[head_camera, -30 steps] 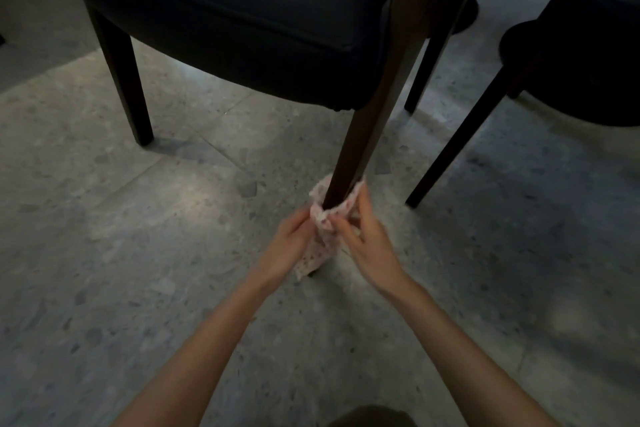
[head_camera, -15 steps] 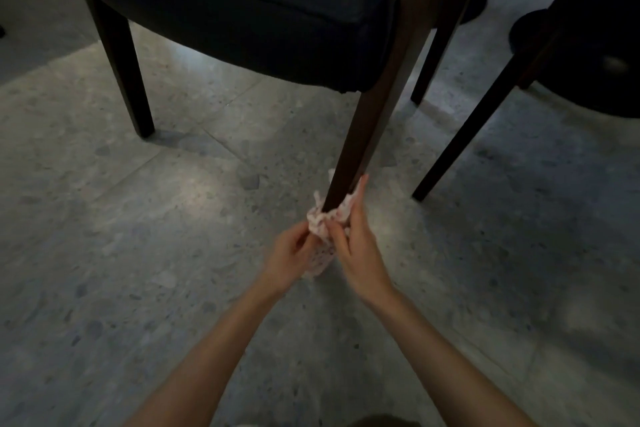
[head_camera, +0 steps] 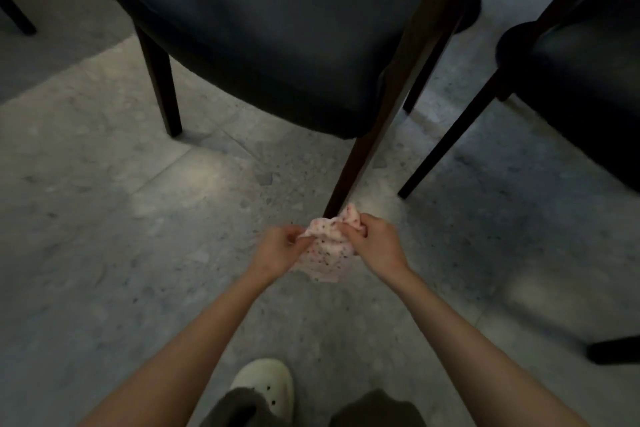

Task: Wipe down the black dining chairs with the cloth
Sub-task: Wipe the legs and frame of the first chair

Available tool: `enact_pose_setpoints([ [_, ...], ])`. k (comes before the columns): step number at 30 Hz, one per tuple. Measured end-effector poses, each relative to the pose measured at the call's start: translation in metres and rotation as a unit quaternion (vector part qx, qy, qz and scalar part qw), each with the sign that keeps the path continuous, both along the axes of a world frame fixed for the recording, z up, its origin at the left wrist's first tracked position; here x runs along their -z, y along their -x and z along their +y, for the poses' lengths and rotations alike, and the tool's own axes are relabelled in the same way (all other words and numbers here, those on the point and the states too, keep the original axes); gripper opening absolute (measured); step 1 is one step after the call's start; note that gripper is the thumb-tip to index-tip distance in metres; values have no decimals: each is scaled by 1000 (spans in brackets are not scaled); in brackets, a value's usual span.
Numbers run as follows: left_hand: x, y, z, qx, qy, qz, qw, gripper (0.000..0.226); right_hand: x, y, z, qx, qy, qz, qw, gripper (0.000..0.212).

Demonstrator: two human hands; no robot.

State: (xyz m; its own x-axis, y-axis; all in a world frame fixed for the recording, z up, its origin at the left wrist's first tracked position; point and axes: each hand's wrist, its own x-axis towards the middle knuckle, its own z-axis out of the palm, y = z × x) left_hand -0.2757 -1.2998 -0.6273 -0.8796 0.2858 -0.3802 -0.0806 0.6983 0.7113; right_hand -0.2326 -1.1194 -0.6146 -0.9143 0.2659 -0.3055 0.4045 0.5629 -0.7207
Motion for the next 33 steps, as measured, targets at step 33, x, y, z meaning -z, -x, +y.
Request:
enact_pose_setpoints([
  [33,-716,-60,-212,2,-164,-11,986,22,-698,-60,-174,18,161,52,985,38],
])
